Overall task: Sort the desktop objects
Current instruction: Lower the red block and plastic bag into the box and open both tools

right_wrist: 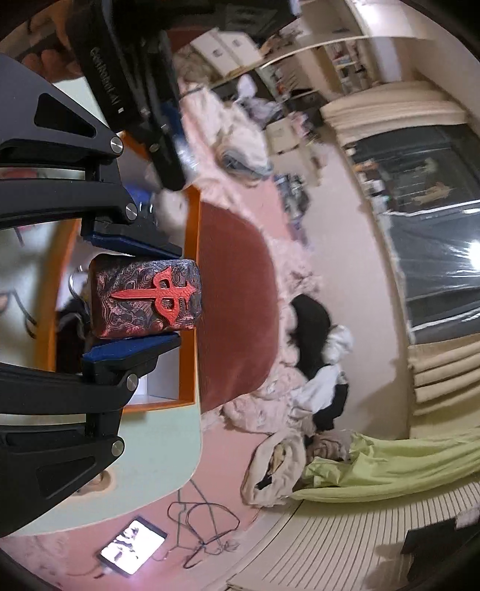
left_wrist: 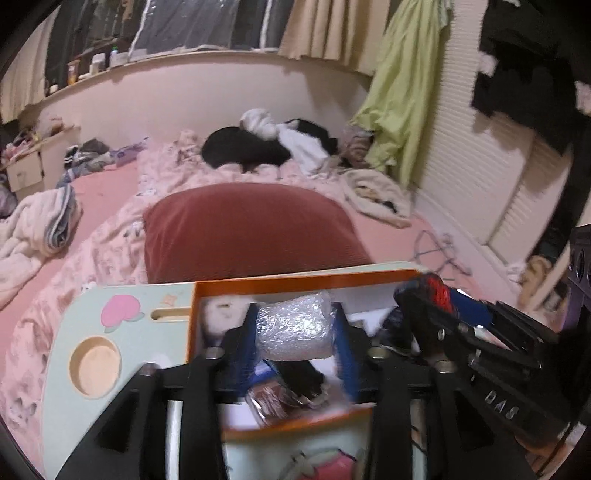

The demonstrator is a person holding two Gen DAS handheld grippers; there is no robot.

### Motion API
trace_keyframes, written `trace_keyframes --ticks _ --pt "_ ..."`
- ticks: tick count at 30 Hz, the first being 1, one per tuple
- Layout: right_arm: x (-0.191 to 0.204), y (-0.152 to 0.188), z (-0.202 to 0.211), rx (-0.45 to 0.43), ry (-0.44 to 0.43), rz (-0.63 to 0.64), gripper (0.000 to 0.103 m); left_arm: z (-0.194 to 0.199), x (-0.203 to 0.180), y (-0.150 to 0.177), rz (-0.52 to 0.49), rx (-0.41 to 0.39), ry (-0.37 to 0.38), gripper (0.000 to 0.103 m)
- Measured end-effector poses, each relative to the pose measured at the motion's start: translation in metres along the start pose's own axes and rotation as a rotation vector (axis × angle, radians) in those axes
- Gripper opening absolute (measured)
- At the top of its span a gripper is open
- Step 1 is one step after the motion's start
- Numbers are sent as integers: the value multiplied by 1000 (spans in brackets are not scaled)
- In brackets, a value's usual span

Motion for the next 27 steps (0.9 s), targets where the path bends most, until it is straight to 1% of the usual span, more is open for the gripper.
trace_keyframes --ticks 1,2,3,4,5,6,7,8,9,13,18,19,21,24,26,27 --pt "-1 8 -11 45 20 21 47 -8 8 5 12 22 -53 83" --pt "-4 17 -20 89 58 32 49 -13 16 12 24 33 -94 90" --pt "-8 32 -31 142 87 40 56 -18 18 18 19 40 -96 93" --pt "-7 34 -31 122 99 76 62 -17 12 19 -63 -8 -99 95" --pt "-4 35 -23 75 140 140 67 -15 11 20 -62 -32 -82 95" --pt "-6 35 -18 66 170 146 76 -15 12 22 -41 -33 -63 95" --pt "-8 35 -13 68 175 139 77 -16 11 25 -11 -14 -32 95" --pt "-6 35 -9 69 163 142 77 -18 12 28 8 4 -22 95" --pt "-5 35 -5 69 160 145 77 -17 11 28 1 0 -33 95" --pt "-3 35 9 72 154 139 77 -14 8 31 12 -3 -29 95" --pt "-5 37 13 72 146 131 78 -9 6 34 19 -9 -21 95" --pt "-5 37 12 73 143 128 78 -5 4 34 16 -16 -16 95" --pt "-6 36 1 76 140 130 78 7 1 32 11 -58 -12 95" --pt "-7 31 7 41 145 141 78 31 -9 26 3 -116 -3 95" --pt "-4 28 15 21 139 145 78 42 -12 27 3 -120 3 95" --pt "-2 28 20 15 135 146 78 48 -15 30 7 -110 8 95"
Point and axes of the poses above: each gripper's, at about its wrist camera, not at the fingertips, and z roughly against the way its jaws point, x to its left, y to its underside, the point moved 10 cm from there along -z, roughly the way its jaws point, and after that the axes turned 7 degrees about y, right-handed, at the moved point
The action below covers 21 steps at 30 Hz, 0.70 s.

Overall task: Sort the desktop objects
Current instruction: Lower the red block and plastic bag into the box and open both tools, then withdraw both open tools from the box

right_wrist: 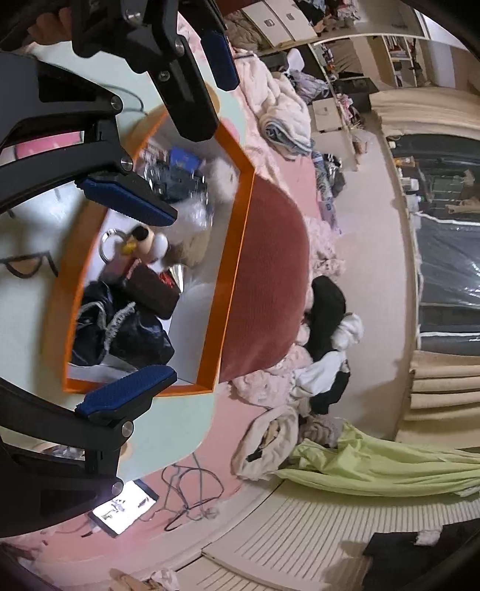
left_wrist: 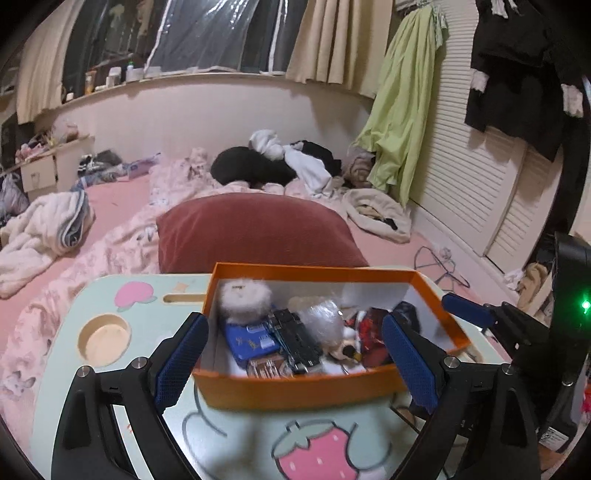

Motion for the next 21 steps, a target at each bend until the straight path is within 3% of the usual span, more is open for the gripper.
trace_keyframes --ticks 6,10,14,18,20,21 --pt "3 24 17 56 -31 -36 79 13 2 36 29 97 -11 98" --pt "5 36 30 33 57 46 80 7 11 73 88 184 -10 98" --pt "6 42 41 28 49 16 80 7 22 89 106 190 -44 98" --pt "10 55 42 58 -1 1 80 2 20 97 71 226 -61 99" --pt "12 68 35 111 -3 10 80 -12 17 114 20 324 -94 100" --pt "12 76 34 133 -1 7 80 -18 18 120 -37 361 -145 102"
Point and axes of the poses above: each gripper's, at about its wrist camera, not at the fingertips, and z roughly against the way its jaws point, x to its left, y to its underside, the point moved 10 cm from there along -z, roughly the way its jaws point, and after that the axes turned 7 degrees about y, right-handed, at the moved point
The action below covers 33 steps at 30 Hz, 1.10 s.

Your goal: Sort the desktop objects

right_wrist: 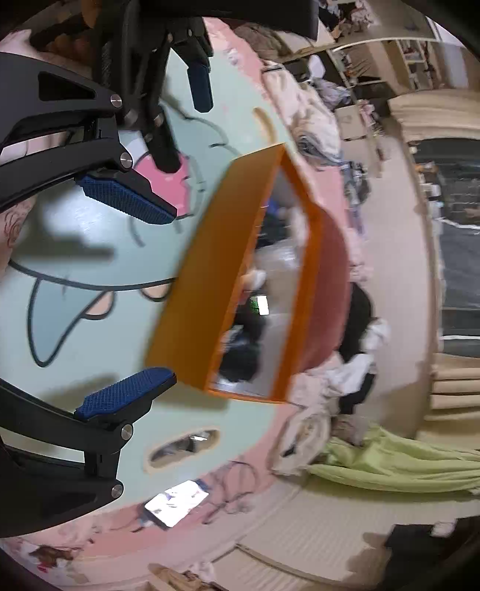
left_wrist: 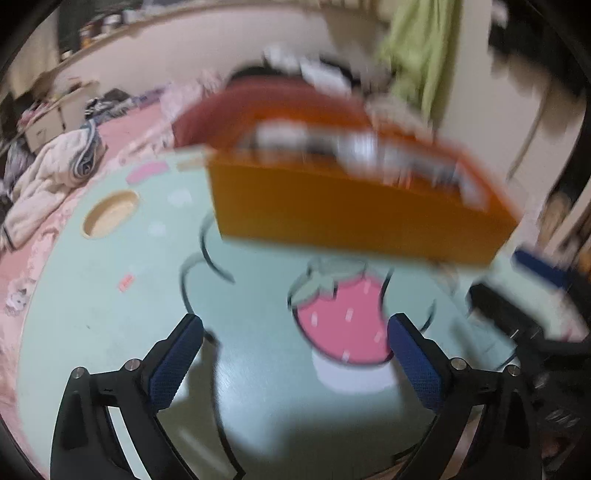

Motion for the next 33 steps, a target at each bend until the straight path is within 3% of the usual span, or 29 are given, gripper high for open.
trace_keyframes --ticks 3,4,6,24,28,33 --pt "-5 17 -22 112 -5 -52 80 2 1 -2 -11 -38 -38 102" --pt "-10 24 -32 160 -10 -81 88 -1 1 0 11 -24 7 103" --pt "-18 28 -43 185 62 -76 100 0 3 1 13 -34 15 103" --pt "-15 28 -52 187 68 -75 102 4 2 3 7 -20 20 103" --pt "-16 26 -53 187 75 -85 102 0 7 -3 50 15 -12 103" --pt "-14 28 -44 181 65 -71 102 -2 8 -6 60 -6 -28 103"
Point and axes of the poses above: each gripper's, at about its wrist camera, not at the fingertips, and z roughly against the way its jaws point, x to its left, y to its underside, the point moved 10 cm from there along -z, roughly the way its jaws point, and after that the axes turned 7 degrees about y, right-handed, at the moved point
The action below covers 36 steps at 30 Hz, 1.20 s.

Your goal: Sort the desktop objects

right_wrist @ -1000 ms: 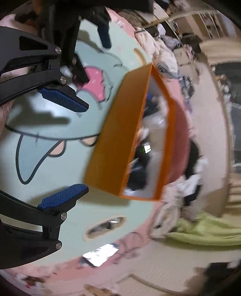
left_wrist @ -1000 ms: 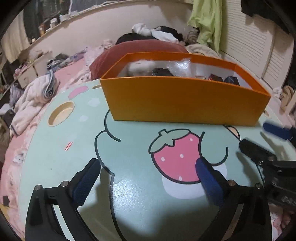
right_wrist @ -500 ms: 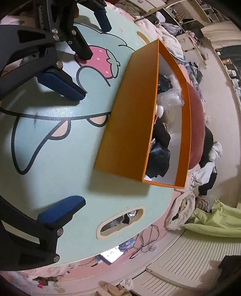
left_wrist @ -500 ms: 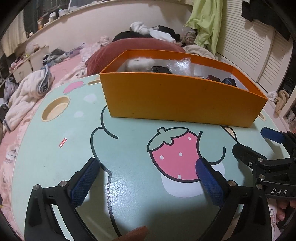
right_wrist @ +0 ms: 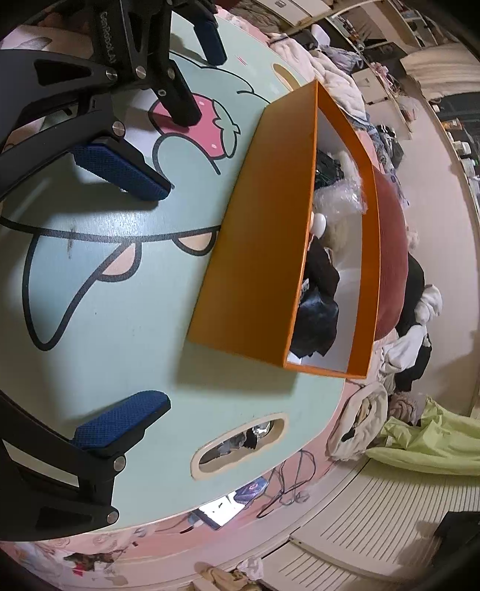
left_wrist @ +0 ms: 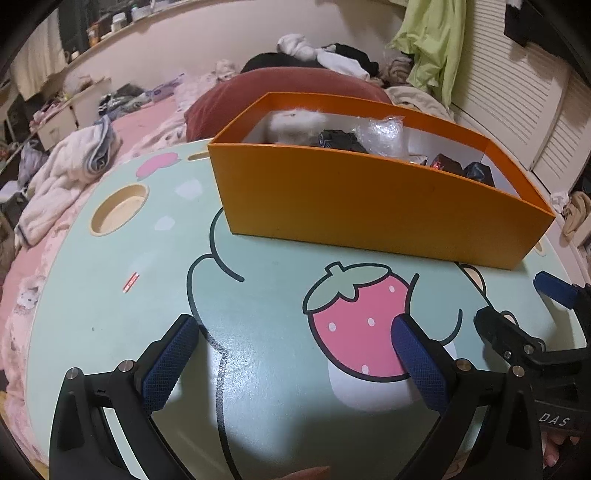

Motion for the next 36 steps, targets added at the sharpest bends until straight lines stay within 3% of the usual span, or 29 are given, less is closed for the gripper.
trace_keyframes --ticks 36 --pt "-1 3 2 -3 -1 0 102 1 -1 0 -2 -11 3 103"
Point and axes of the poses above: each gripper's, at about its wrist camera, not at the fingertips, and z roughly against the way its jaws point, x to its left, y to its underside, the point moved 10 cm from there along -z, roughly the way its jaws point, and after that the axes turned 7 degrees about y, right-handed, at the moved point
